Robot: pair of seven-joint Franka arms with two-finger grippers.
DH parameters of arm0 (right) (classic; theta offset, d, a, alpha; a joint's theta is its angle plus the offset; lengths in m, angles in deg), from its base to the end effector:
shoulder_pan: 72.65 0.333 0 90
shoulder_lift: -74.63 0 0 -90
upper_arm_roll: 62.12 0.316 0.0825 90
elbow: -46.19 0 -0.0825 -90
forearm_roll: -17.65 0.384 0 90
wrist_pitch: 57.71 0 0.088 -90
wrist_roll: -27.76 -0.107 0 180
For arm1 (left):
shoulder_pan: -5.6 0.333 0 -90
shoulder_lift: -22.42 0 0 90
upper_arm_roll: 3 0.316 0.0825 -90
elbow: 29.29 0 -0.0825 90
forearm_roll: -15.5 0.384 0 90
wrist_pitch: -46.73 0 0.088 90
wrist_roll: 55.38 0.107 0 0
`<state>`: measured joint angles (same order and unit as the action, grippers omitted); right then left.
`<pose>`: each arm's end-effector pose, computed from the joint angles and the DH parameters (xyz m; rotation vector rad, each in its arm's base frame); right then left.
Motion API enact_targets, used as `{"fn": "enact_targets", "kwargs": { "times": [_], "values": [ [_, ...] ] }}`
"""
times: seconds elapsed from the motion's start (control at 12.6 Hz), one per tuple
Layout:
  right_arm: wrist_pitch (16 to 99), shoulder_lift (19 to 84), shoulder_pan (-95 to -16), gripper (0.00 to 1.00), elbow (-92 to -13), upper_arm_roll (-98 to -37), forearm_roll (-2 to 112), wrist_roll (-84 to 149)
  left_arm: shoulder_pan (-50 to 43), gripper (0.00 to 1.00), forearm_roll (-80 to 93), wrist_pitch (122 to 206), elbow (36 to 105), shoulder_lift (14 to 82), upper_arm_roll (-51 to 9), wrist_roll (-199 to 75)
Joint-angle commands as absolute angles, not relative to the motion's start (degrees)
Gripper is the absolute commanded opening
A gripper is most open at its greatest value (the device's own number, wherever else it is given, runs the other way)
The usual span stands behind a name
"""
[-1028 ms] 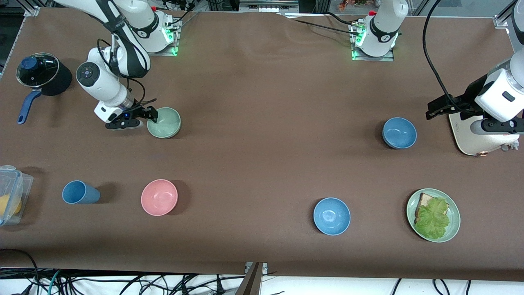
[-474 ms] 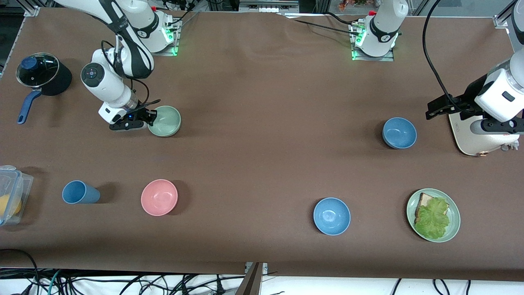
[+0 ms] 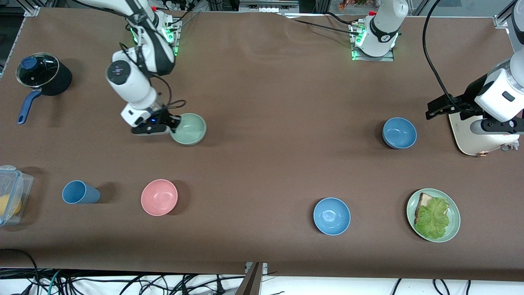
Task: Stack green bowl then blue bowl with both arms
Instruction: 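Grip the green bowl rim and slide it toward the table middle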
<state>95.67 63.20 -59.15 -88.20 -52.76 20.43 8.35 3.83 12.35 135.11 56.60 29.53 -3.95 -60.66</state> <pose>0.4877 0.2047 0.2619 -3.0364 -0.0196 -0.1589 0.5870 -0.0333 0.5851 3.0868 0.0701 -0.1304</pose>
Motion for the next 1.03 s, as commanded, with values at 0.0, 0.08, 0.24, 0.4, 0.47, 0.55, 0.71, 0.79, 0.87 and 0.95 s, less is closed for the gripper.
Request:
{"fn": "enact_targets", "kwargs": {
  "times": [0.0, 0.08, 0.24, 0.4, 0.47, 0.55, 0.71, 0.79, 0.87, 0.95],
  "values": [
    [90.3, 52.7, -50.9, 0.00, -71.6, -53.0, 21.1, -5.4, 3.6, 1.00, 13.6, 133.7, 54.9, 30.1, -4.1, -61.3],
    [90.0, 48.7, -47.8, 0.00, -66.5, -53.0, 21.1, -10.4, 3.6, 1.00, 13.6, 133.7, 54.9, 30.1, -4.1, -61.3],
    [89.9, 42.3, -42.6, 0.00, -58.4, -53.0, 21.0, -19.0, 3.6, 1.00, 13.5, 133.7, 54.9, 30.1, -4.1, -61.3],
    [89.9, 37.7, -37.7, 0.00, -53.0, -53.3, 20.3, -26.7, 3.6, 1.00, 13.5, 133.7, 54.9, 30.1, -4.1, -61.3],
    [90.0, 36.5, -37.0, 0.00, -51.9, -53.4, 20.2, -27.7, 3.7, 1.00, 13.5, 133.7, 54.9, 30.2, -4.1, -61.2],
    [90.2, 36.2, -37.0, 0.00, -51.8, -53.4, 20.2, -27.8, 3.7, 1.00, 13.5, 133.7, 54.9, 30.1, -4.1, -61.2],
    [90.3, 35.9, -36.5, 0.21, -51.9, -53.4, 20.3, -28.0, 3.7, 1.00, 13.5, 133.7, 54.9, 30.2, -4.1, -61.2],
    [90.3, 35.6, -36.4, 0.86, -51.9, -53.4, 20.3, -28.0, 3.7, 1.00, 13.5, 133.7, 55.0, 30.1, -4.1, -61.3],
    [90.3, 35.6, -36.5, 0.99, -51.9, -53.4, 20.3, -28.0, 3.7, 1.00, 13.5, 133.7, 55.0, 30.1, -4.1, -61.3],
    [89.9, 36.2, -36.7, 0.99, -51.7, -53.7, 20.2, -27.5, 3.7, 1.00, 13.5, 133.7, 55.0, 30.2, -4.1, -61.3]
  ]
}}
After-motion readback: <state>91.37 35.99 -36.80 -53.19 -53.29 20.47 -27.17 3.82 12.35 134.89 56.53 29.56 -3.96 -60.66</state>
